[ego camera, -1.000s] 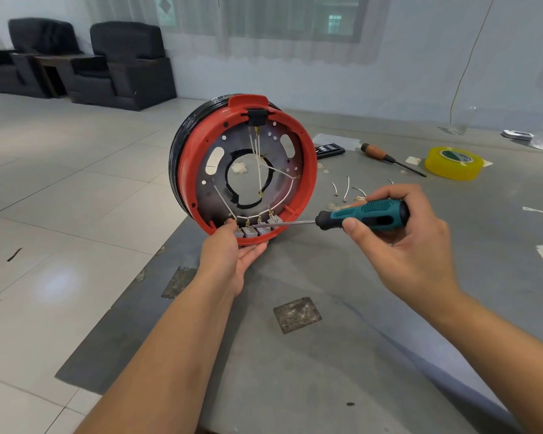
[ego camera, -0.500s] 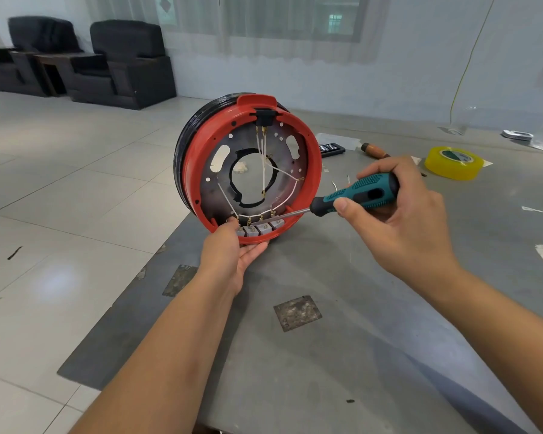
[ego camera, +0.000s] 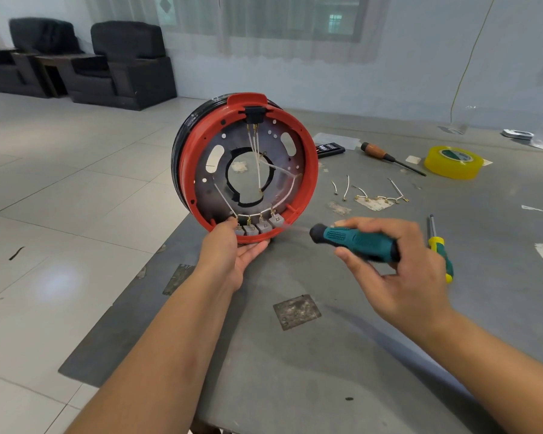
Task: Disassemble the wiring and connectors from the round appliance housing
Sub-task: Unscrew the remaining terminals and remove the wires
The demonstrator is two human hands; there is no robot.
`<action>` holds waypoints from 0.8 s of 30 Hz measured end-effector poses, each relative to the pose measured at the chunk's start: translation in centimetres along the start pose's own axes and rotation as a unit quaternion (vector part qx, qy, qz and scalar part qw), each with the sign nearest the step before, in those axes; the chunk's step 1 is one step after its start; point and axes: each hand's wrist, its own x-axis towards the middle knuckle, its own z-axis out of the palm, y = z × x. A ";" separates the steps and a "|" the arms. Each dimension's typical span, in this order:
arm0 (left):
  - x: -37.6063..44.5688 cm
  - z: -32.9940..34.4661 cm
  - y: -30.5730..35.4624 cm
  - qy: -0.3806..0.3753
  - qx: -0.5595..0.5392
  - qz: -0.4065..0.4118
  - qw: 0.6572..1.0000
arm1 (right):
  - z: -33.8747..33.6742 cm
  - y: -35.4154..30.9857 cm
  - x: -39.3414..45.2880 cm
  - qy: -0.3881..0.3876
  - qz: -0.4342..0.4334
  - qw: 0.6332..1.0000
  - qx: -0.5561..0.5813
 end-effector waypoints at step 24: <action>-0.3 -1.0 0.8 -0.052 -0.001 -0.002 0.999 | -1.3 1.5 1.1 0.065 0.245 0.954 0.162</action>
